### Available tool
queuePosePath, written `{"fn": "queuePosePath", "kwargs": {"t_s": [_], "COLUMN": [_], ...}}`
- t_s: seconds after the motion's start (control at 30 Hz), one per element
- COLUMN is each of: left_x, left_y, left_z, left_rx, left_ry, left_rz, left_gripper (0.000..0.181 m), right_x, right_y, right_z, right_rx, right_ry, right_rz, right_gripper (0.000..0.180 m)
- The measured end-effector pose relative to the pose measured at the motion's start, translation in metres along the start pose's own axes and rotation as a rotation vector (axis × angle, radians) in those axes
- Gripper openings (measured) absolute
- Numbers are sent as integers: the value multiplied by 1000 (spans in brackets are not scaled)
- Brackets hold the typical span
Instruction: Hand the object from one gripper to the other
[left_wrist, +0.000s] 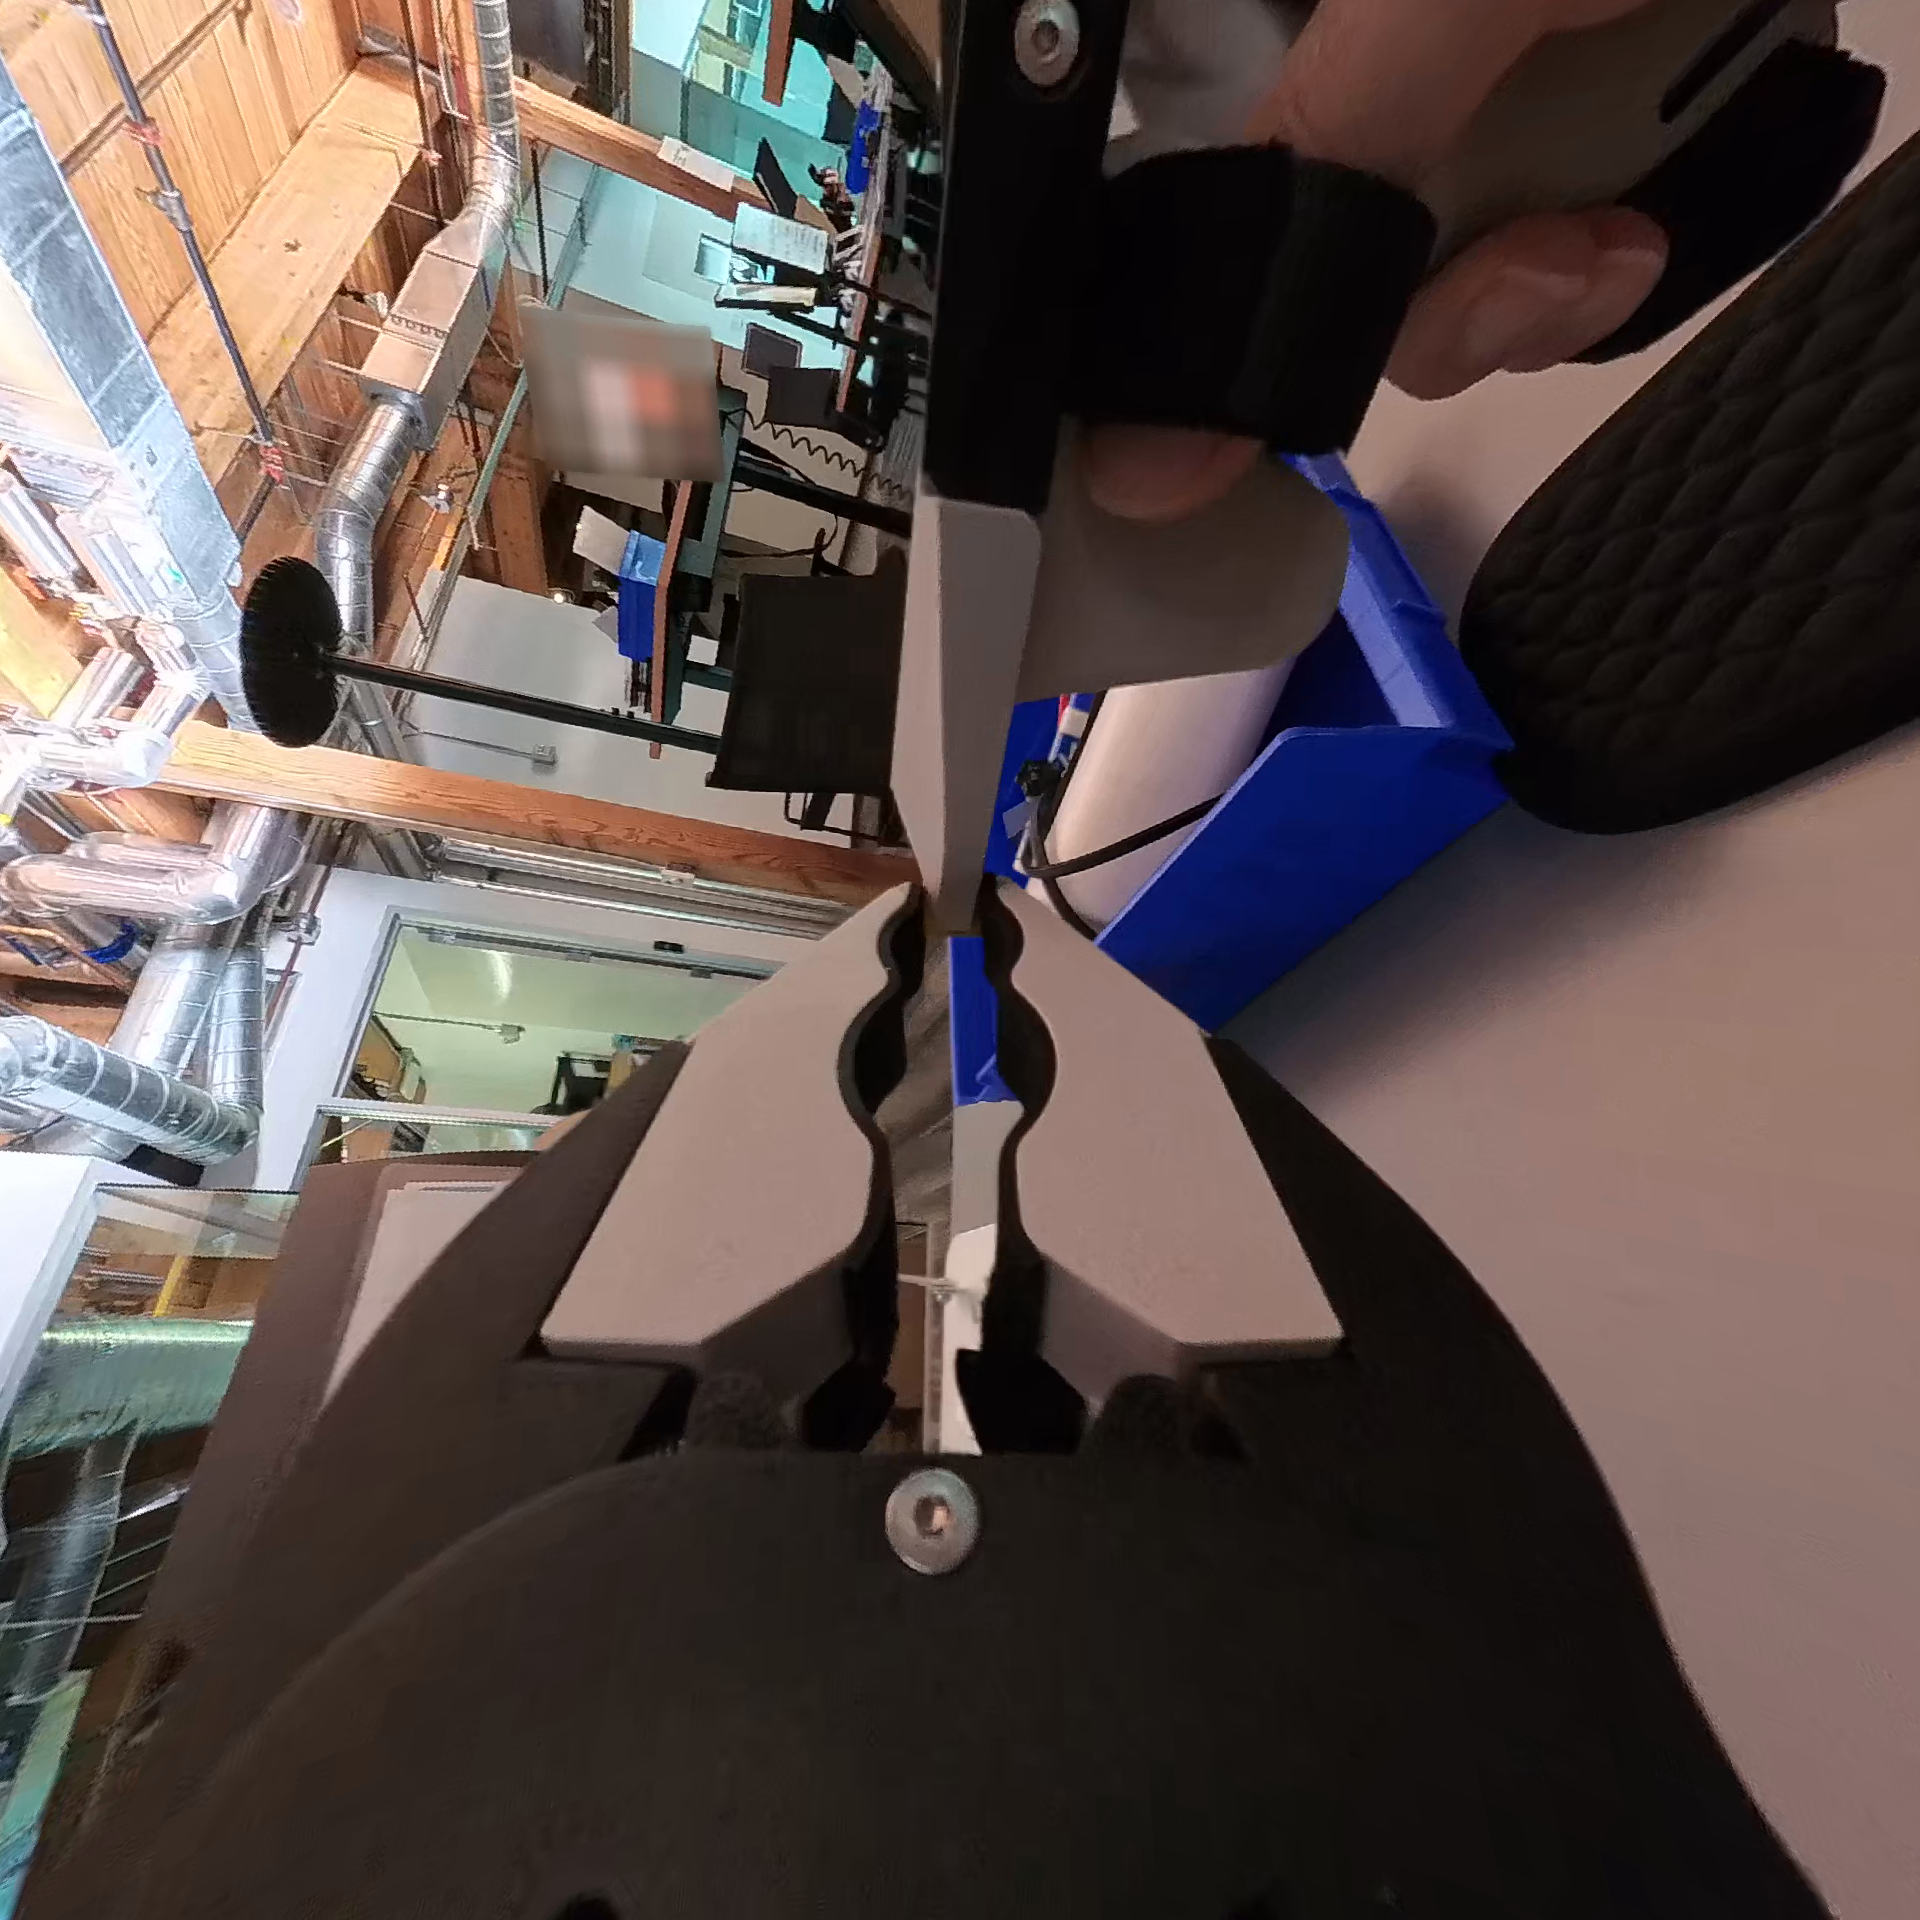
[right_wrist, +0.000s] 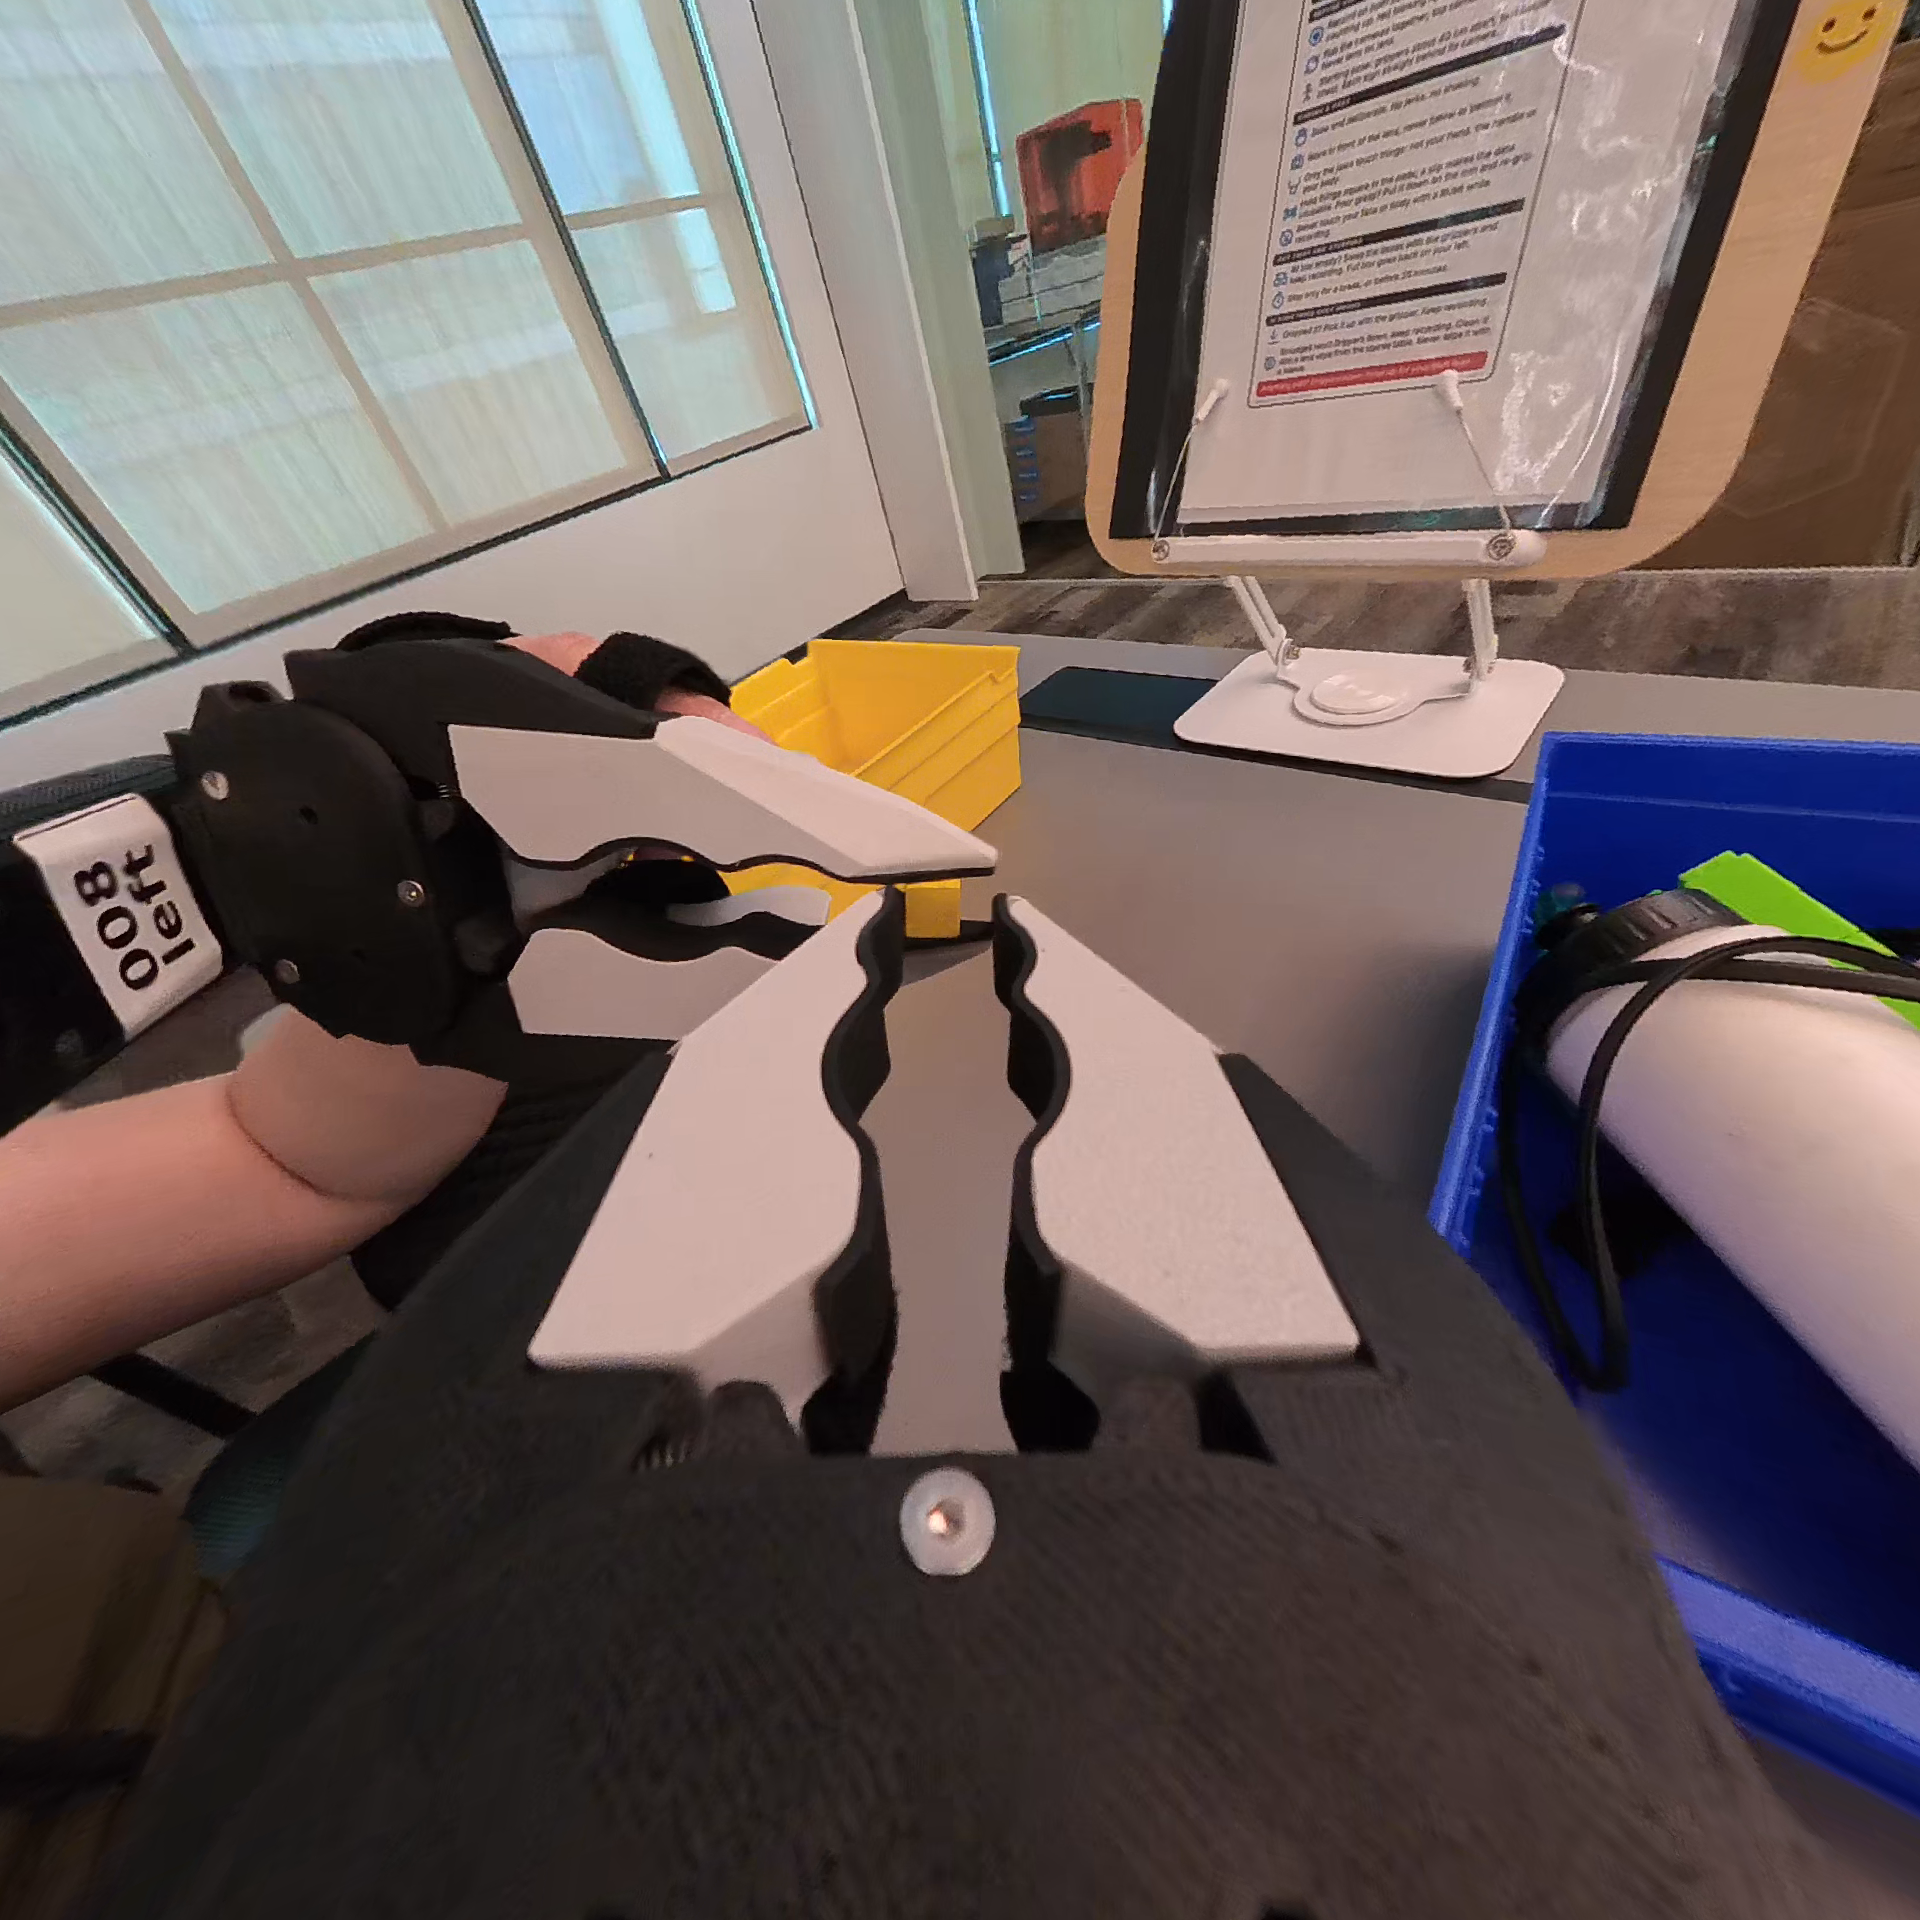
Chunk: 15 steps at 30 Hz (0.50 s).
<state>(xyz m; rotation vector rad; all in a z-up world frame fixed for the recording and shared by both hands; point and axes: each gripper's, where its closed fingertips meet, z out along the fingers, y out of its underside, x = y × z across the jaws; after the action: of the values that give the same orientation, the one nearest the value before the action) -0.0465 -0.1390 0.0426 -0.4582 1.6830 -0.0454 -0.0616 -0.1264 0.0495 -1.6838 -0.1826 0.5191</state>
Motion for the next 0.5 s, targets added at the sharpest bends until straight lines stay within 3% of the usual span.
{"fn": "queuePosePath", "kwargs": {"t_s": [0.5], "left_x": [2], "left_y": [-7], "left_z": [-2], "left_rx": [58], "left_ry": [36], "left_rz": [-63], "left_gripper": [8], "right_x": [-2], "right_y": [1], "right_z": [-7], "right_rx": [27], "right_ry": [-147], "right_rz": [138], "right_gripper": [8]}}
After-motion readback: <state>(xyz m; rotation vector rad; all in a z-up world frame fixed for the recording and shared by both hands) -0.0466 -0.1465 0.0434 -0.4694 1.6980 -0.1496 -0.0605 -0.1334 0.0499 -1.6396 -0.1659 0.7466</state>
